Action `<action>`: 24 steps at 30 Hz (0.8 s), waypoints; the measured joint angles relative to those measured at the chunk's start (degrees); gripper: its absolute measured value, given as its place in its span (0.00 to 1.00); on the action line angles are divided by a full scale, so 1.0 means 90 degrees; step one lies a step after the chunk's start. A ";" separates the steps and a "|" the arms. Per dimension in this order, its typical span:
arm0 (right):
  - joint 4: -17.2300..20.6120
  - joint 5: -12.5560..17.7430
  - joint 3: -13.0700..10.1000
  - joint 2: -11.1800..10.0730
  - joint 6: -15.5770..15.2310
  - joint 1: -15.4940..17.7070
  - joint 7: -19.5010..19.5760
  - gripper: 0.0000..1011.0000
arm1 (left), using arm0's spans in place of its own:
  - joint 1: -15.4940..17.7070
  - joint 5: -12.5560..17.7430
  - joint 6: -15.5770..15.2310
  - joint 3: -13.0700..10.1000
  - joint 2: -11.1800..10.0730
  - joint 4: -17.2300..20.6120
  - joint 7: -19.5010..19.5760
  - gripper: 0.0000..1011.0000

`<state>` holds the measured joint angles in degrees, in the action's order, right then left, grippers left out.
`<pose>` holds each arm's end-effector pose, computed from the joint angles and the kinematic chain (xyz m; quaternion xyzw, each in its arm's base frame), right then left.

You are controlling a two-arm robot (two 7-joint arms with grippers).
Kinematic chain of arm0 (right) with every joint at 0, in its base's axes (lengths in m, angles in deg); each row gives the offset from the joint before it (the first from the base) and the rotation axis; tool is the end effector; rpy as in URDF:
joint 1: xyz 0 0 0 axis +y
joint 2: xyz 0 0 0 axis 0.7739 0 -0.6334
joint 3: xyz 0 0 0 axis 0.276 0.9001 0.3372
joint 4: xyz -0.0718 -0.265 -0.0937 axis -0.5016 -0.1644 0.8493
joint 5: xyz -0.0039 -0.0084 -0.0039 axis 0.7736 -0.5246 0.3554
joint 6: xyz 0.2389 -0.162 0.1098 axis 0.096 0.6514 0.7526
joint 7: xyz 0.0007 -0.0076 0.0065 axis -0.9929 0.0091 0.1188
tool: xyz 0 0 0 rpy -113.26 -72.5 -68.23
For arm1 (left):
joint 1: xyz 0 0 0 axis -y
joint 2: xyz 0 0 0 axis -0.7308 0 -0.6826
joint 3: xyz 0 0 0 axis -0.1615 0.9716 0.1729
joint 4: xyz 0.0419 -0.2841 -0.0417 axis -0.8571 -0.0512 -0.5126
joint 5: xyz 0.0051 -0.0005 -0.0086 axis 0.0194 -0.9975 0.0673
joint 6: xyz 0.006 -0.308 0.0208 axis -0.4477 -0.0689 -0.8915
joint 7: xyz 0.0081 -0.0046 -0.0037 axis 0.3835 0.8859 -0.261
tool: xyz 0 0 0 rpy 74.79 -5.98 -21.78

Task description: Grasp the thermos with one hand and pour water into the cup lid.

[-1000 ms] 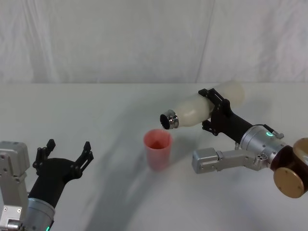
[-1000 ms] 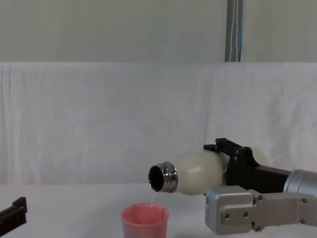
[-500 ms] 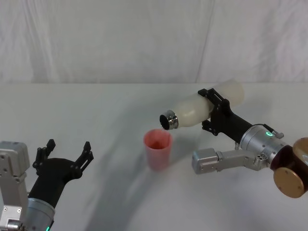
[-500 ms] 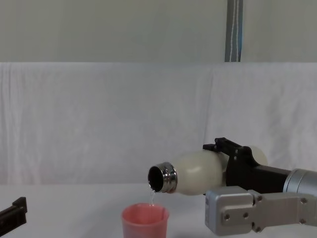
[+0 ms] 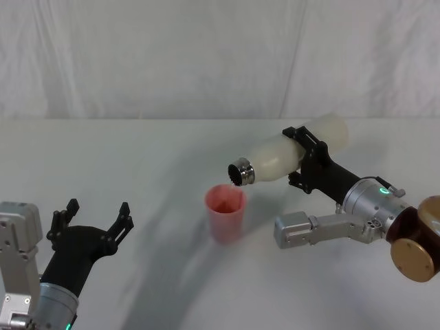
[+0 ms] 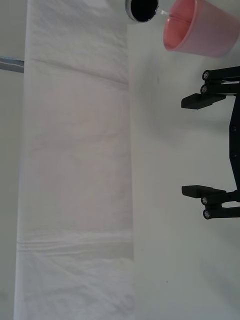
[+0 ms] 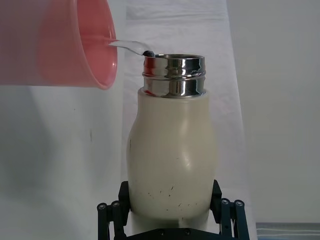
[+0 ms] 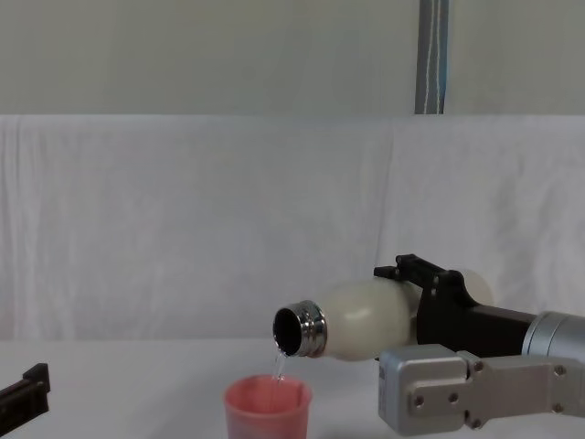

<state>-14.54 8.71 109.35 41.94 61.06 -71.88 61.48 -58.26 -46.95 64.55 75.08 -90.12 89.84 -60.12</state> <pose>0.4391 0.0272 -0.2708 -0.3080 -0.6194 -0.2992 0.6572 0.2530 0.0375 -0.2853 -0.0174 0.0065 0.6617 0.7495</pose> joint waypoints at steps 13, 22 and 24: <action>-0.0004 -0.0007 0.0010 -0.0007 -0.0008 -0.0008 -0.0010 0.94 | 0.0000 0.0000 0.0000 0.0000 0.0000 0.0000 0.0000 0.99; 0.0003 -0.0009 0.0010 -0.0014 -0.0012 -0.0008 -0.0012 0.94 | 0.0001 0.0000 0.0000 0.0000 0.0000 0.0000 0.0000 0.99; 0.0009 -0.0012 0.0014 -0.0020 -0.0012 -0.0007 -0.0012 0.94 | 0.0000 0.0000 0.0000 0.0000 0.0000 0.0000 0.0000 0.99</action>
<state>-14.46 8.60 109.47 41.76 60.95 -71.94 61.37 -58.26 -46.95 64.55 75.08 -90.12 89.84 -60.12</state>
